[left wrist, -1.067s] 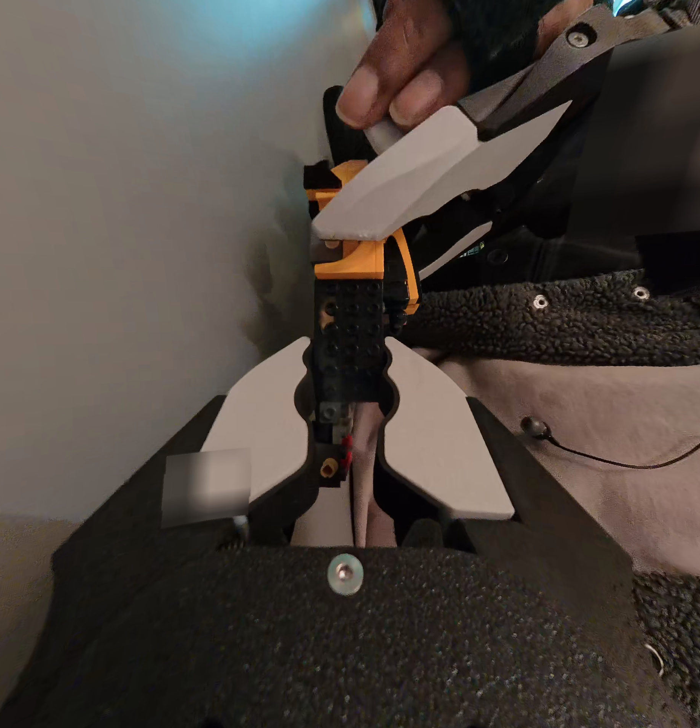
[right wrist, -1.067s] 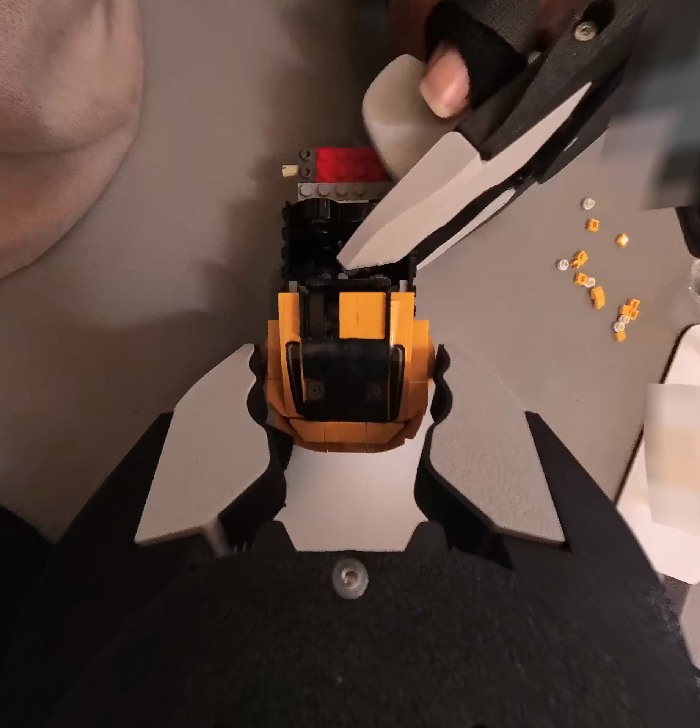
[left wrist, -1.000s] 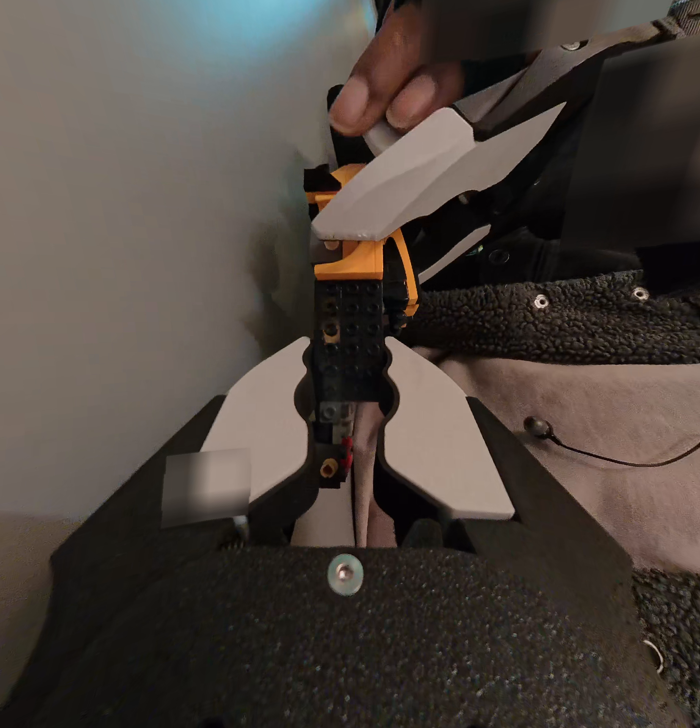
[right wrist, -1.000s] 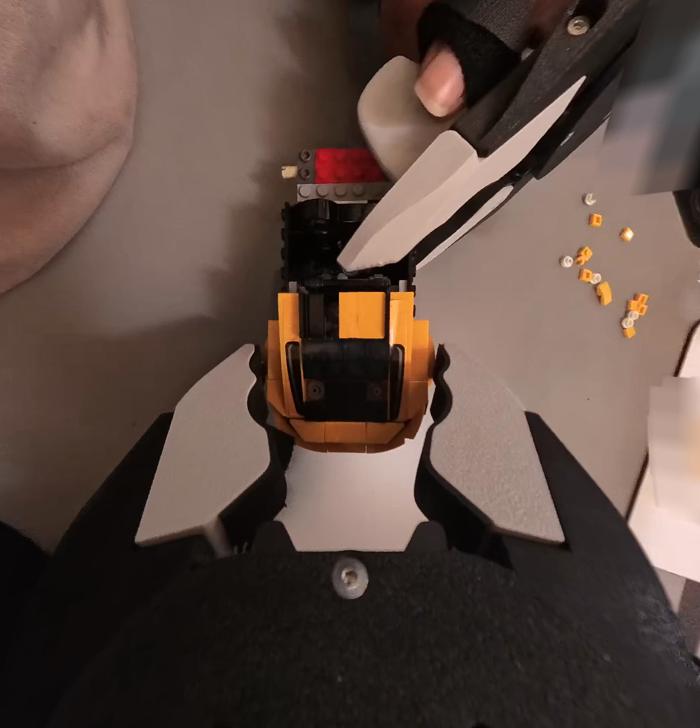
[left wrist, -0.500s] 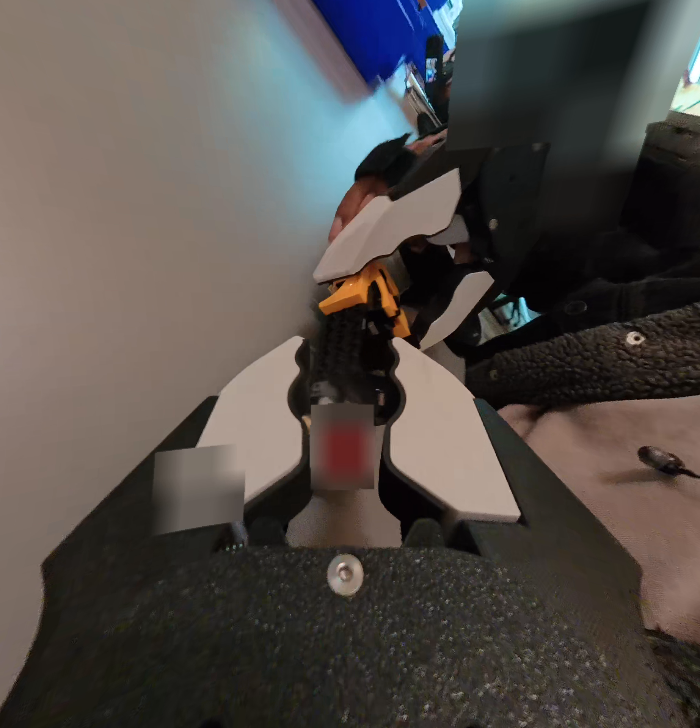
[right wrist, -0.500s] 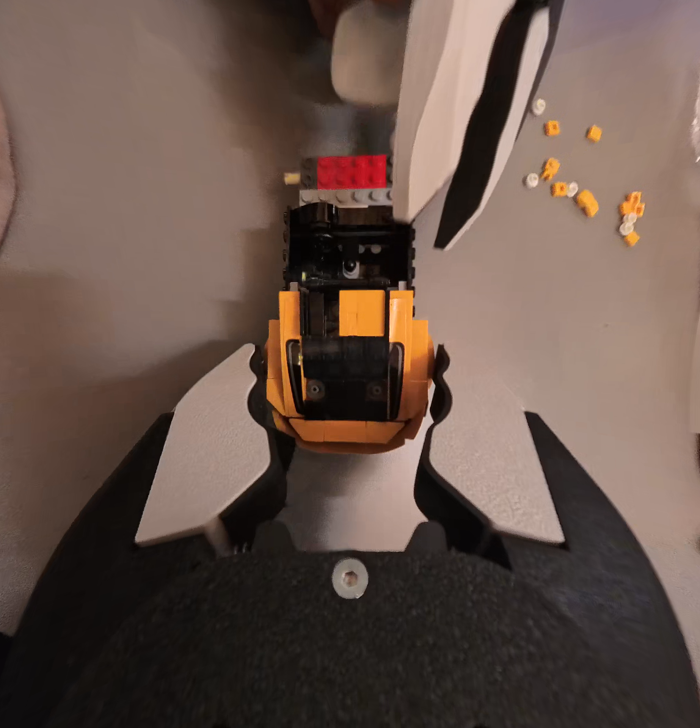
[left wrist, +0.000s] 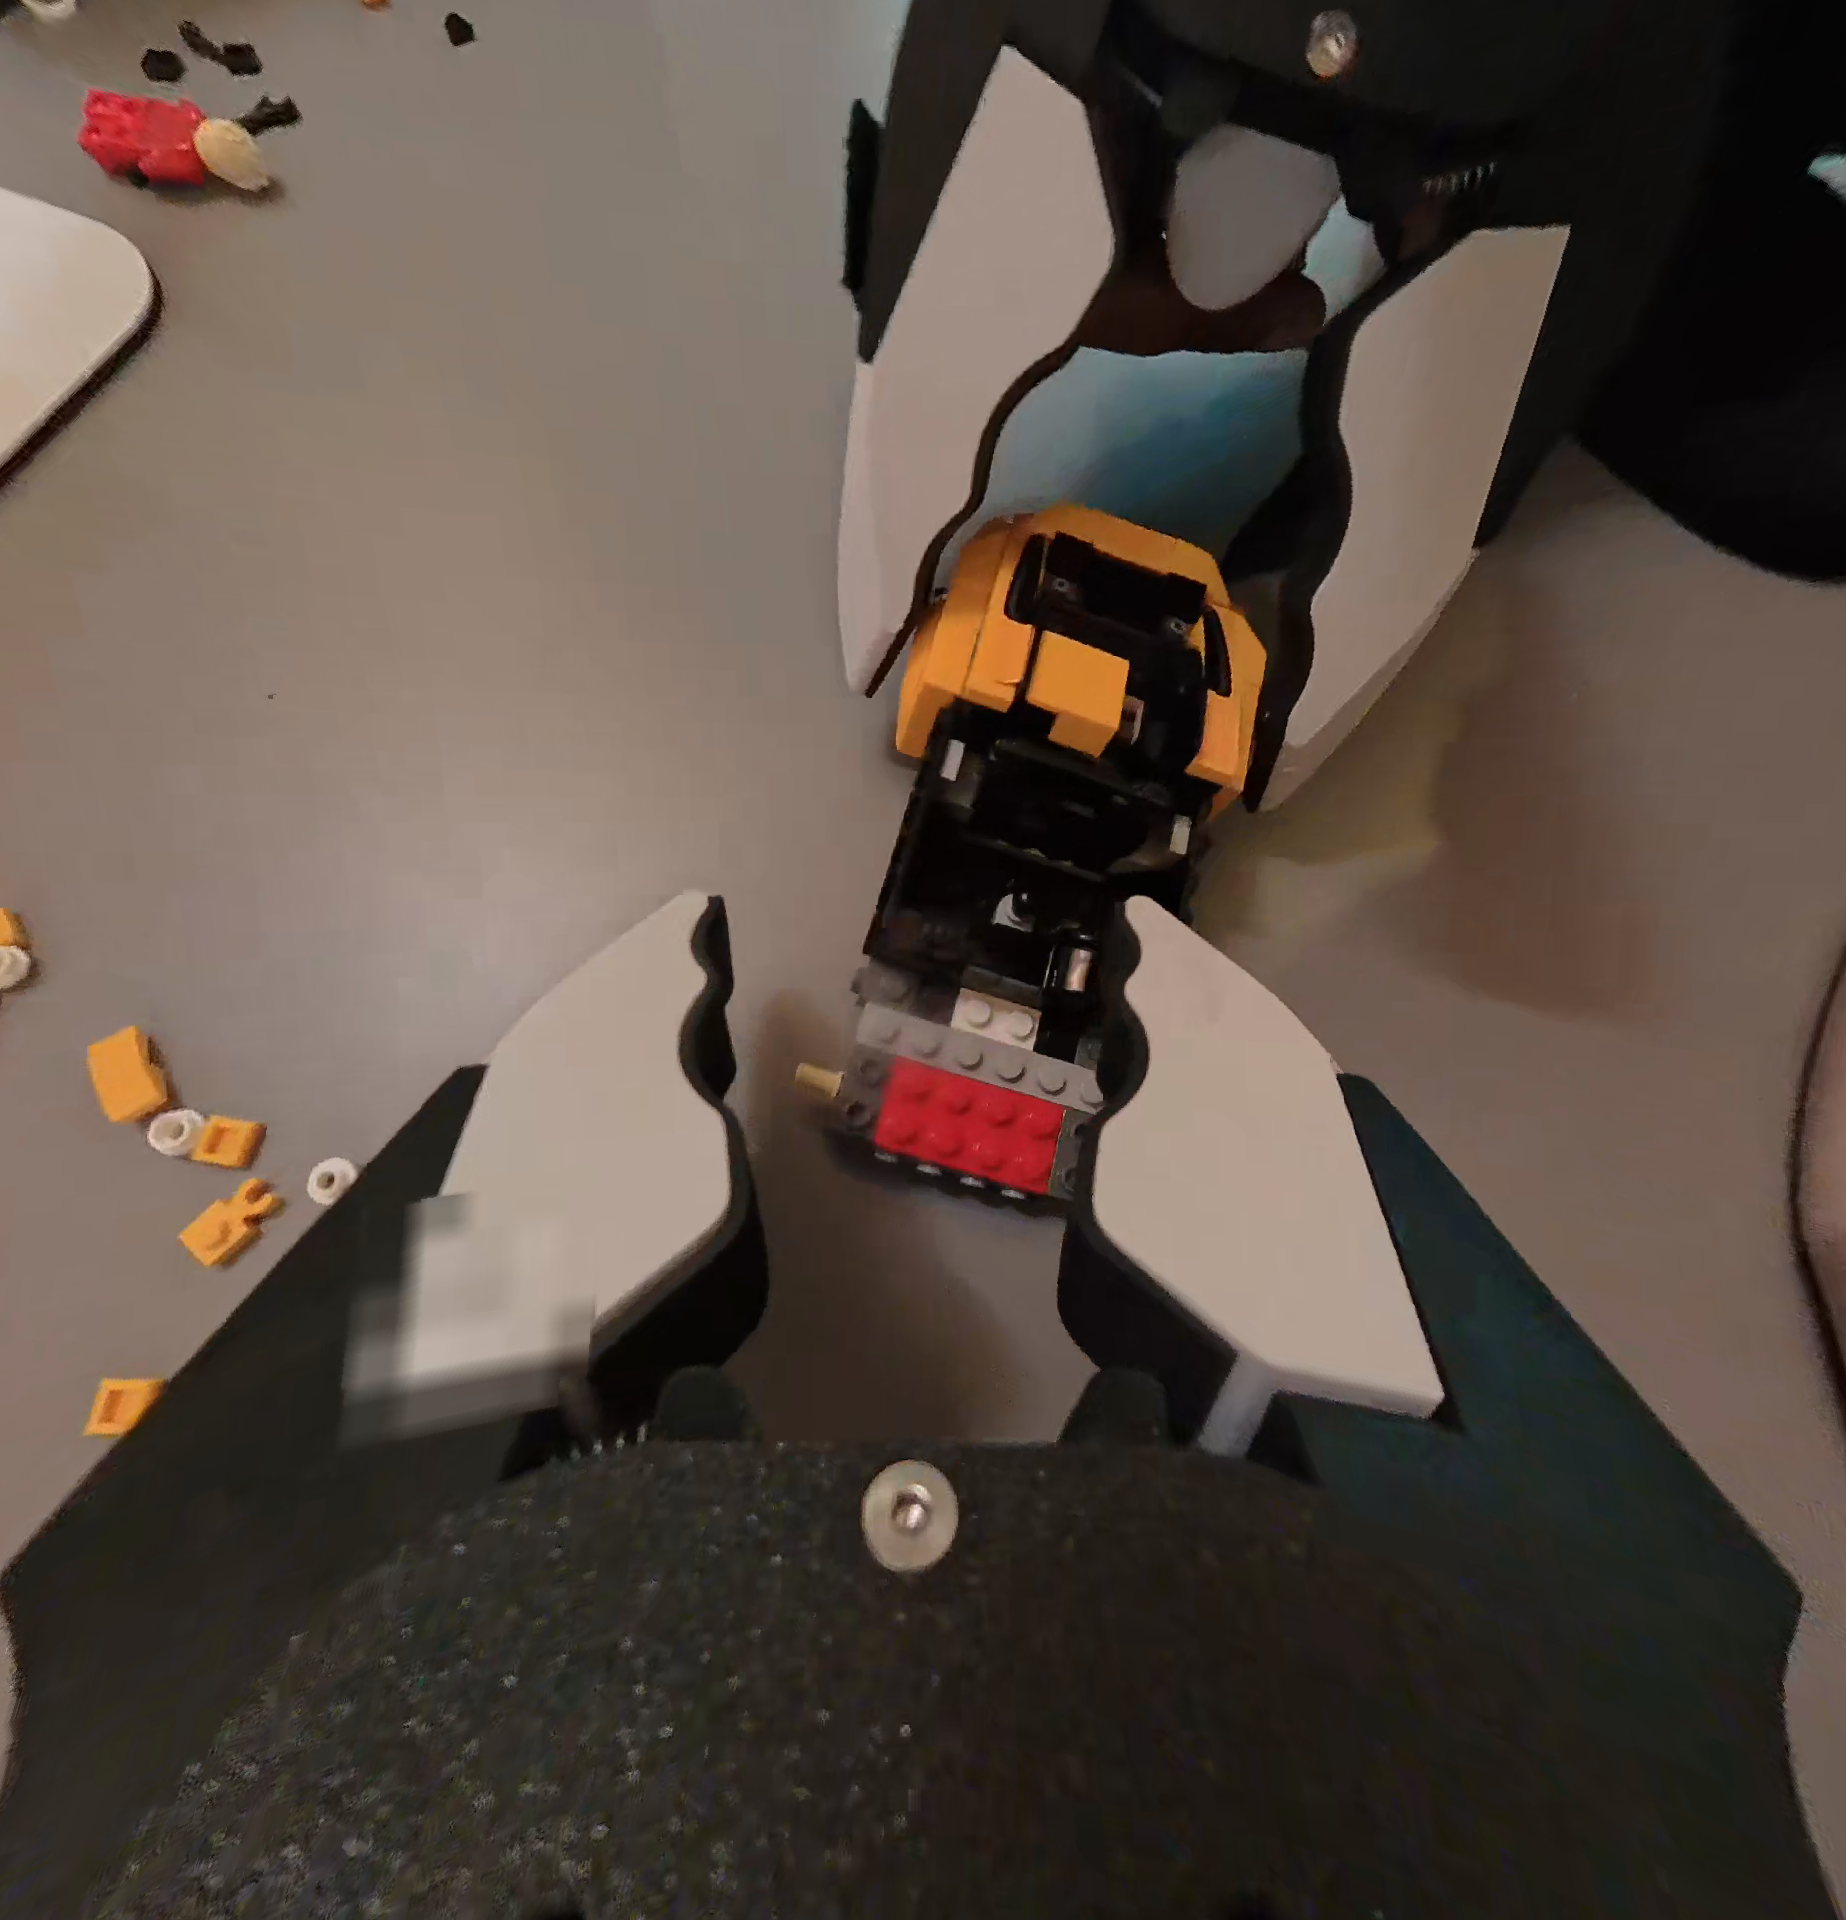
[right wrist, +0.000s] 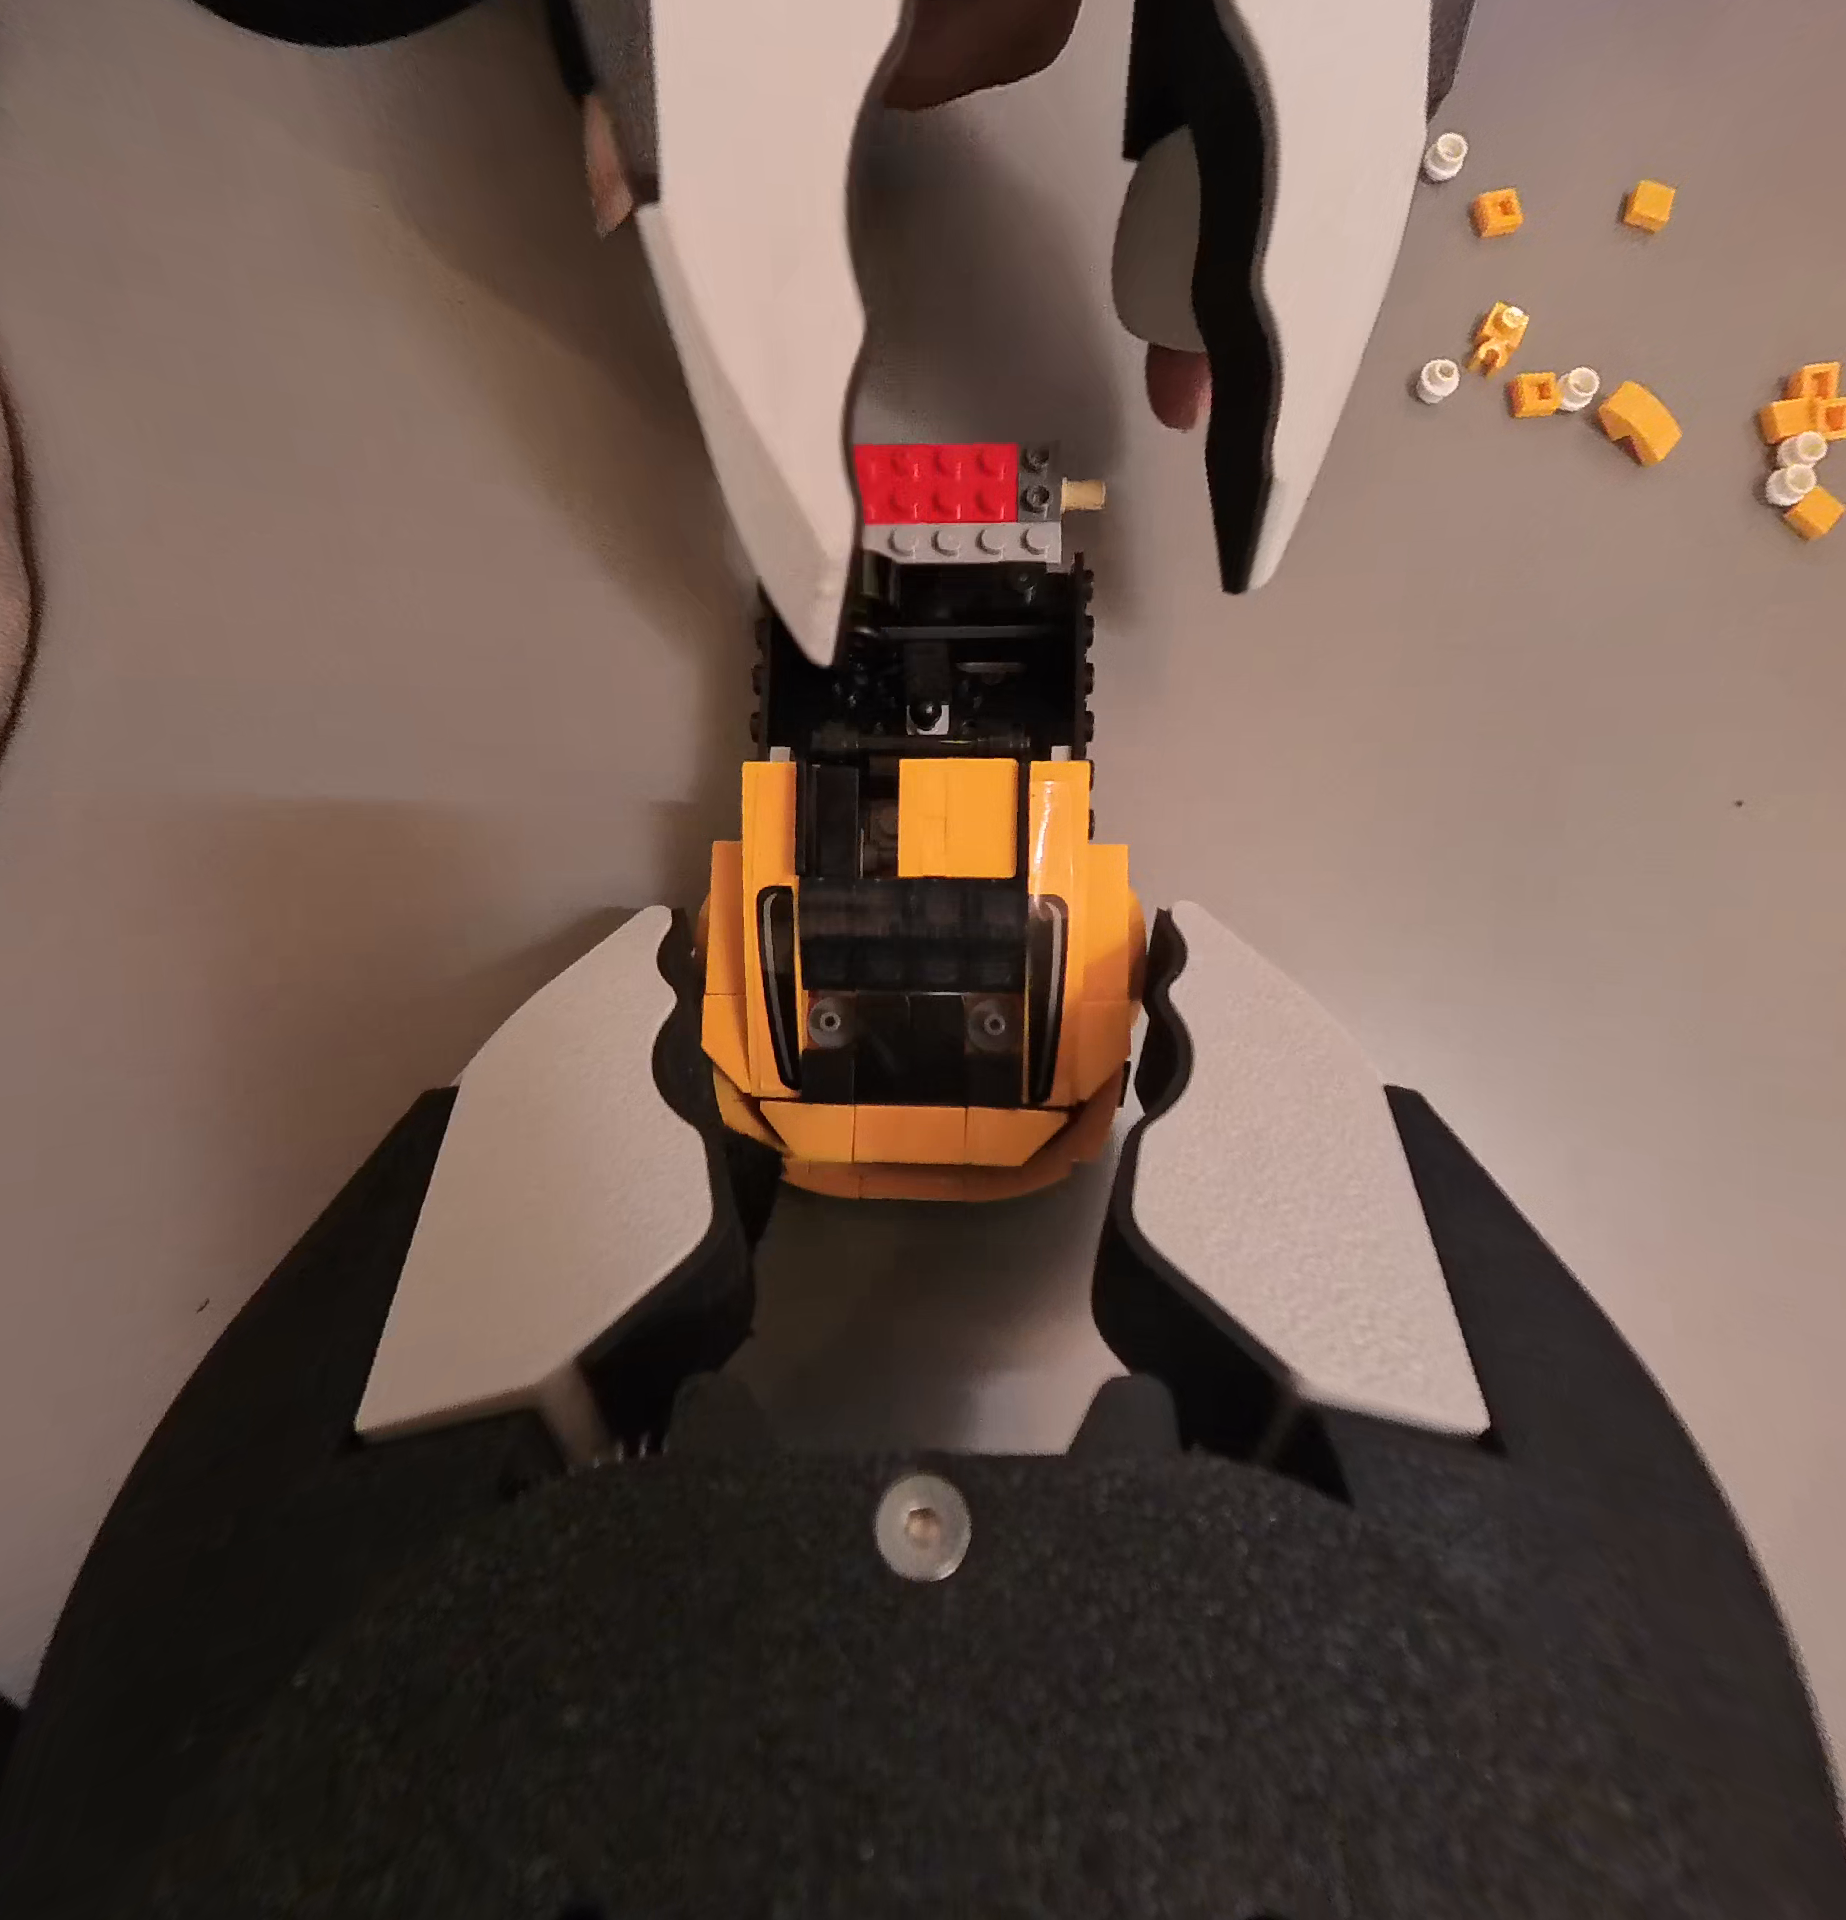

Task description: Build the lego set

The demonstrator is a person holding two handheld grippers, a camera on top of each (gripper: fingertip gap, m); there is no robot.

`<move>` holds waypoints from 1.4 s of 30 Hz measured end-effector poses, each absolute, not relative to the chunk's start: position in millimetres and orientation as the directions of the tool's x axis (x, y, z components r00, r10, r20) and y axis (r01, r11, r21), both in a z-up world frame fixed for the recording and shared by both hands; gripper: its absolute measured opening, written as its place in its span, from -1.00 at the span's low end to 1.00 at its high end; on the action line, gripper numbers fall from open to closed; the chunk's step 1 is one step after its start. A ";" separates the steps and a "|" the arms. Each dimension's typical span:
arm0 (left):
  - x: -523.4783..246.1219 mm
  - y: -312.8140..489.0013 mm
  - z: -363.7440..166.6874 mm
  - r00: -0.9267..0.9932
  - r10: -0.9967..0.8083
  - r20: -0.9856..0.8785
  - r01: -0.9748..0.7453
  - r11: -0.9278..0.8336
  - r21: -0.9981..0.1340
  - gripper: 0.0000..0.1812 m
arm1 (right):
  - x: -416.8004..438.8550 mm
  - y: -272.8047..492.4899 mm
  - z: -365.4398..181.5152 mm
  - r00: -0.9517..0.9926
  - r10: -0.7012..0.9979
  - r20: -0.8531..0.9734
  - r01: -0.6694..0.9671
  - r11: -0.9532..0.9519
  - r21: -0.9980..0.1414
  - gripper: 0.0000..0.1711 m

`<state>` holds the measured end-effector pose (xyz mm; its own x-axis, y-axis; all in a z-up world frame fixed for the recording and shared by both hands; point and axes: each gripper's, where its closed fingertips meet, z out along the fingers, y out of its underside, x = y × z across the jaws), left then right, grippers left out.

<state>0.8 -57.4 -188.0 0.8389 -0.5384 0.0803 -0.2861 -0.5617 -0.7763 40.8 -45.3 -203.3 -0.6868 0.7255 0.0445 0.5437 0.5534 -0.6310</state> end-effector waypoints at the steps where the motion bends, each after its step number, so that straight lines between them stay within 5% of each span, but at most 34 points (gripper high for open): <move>1: 2.1 -57.2 -189.6 0.836 -0.545 0.056 -0.311 -0.557 -0.770 -0.23 | 40.4 -45.8 -203.4 -0.688 0.725 0.040 0.543 0.550 -0.634 -0.03; 11: 15.4 -67.3 -182.4 0.795 -0.599 0.101 -0.325 -0.559 -0.763 -0.15 | 42.7 -50.3 -203.2 -0.690 0.723 0.021 0.530 0.524 -0.667 0.08; 19: 25.3 -76.8 -196.2 0.771 -0.635 0.039 -0.439 -0.575 -0.690 -0.19 | 30.1 -23.3 -132.8 -0.513 0.858 0.013 0.368 0.234 -0.900 0.08; 24: 11.0 -69.0 -196.2 0.775 -0.630 0.044 -0.426 -0.573 -0.701 -0.29 | 25.8 44.1 -48.7 -0.136 0.974 0.183 0.036 0.189 -0.981 -0.11; 28: 4.5 -58.0 -183.7 0.792 -0.609 0.047 -0.373 -0.544 -0.752 -0.32 | 30.1 70.2 -12.5 0.055 0.965 0.258 -0.067 0.262 -0.963 -0.27; 34: -13.1 -32.7 -120.2 0.865 -0.487 0.121 -0.078 -0.370 -0.926 -0.53 | 18.1 80.4 5.0 0.124 0.964 0.233 -0.119 0.248 -0.961 -1.00; 42: -48.0 -7.5 -48.8 0.897 -0.358 0.258 0.250 -0.069 -0.966 -0.64 | -17.9 57.8 29.4 0.098 0.962 0.255 -0.221 0.271 -0.937 -1.00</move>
